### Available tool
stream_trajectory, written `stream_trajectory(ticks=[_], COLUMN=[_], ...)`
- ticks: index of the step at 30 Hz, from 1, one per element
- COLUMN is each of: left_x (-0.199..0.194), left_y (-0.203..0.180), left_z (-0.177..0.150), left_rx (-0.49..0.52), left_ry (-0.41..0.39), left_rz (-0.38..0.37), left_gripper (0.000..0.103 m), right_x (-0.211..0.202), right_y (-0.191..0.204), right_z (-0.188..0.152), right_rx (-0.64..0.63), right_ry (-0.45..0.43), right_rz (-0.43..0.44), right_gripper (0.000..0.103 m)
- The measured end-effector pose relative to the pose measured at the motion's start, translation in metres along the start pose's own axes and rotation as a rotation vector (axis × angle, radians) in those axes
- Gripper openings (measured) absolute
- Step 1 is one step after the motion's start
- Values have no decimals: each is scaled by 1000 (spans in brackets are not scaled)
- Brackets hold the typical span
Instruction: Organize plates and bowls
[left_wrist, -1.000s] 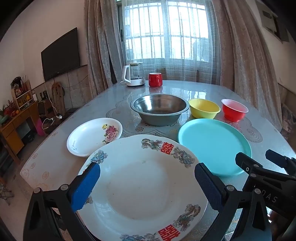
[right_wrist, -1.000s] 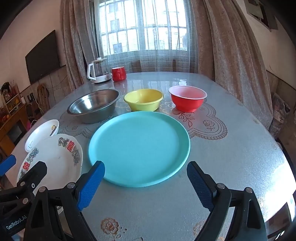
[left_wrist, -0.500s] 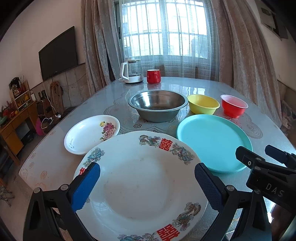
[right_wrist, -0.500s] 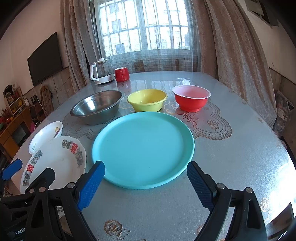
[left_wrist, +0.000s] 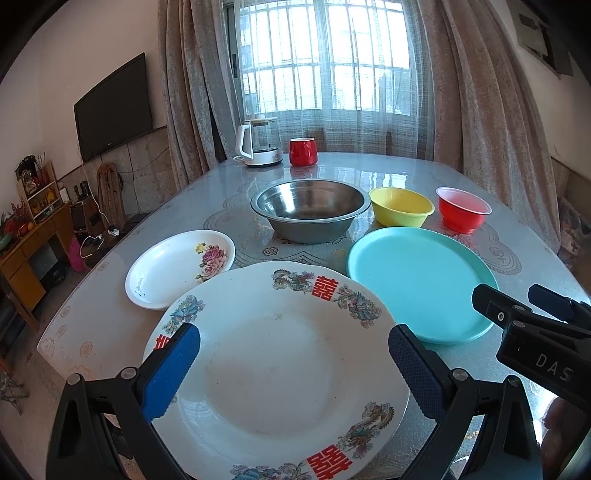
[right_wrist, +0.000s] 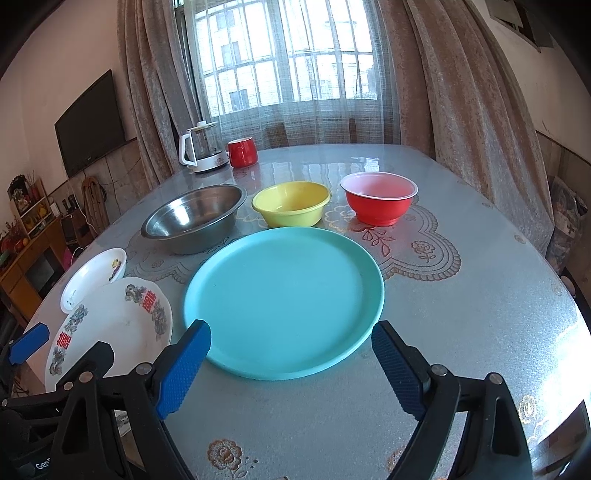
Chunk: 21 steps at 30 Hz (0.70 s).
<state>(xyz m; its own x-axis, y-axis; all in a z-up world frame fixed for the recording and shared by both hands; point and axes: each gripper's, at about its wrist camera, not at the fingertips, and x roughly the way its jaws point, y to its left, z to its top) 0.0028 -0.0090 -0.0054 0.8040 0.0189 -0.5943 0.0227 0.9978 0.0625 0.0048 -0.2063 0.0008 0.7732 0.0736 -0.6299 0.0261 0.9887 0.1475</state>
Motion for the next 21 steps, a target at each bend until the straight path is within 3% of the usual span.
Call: stream_trajectory(ticks=[21], left_x=[-1], left_y=[-3], left_z=[0], left_rx=[4], left_ry=[9], left_rz=[-12], left_gripper=[103], right_x=[0], right_y=[-4], right_z=[-1], right_rx=[12], right_ry=[1], right_rz=[-1], right_gripper=[90])
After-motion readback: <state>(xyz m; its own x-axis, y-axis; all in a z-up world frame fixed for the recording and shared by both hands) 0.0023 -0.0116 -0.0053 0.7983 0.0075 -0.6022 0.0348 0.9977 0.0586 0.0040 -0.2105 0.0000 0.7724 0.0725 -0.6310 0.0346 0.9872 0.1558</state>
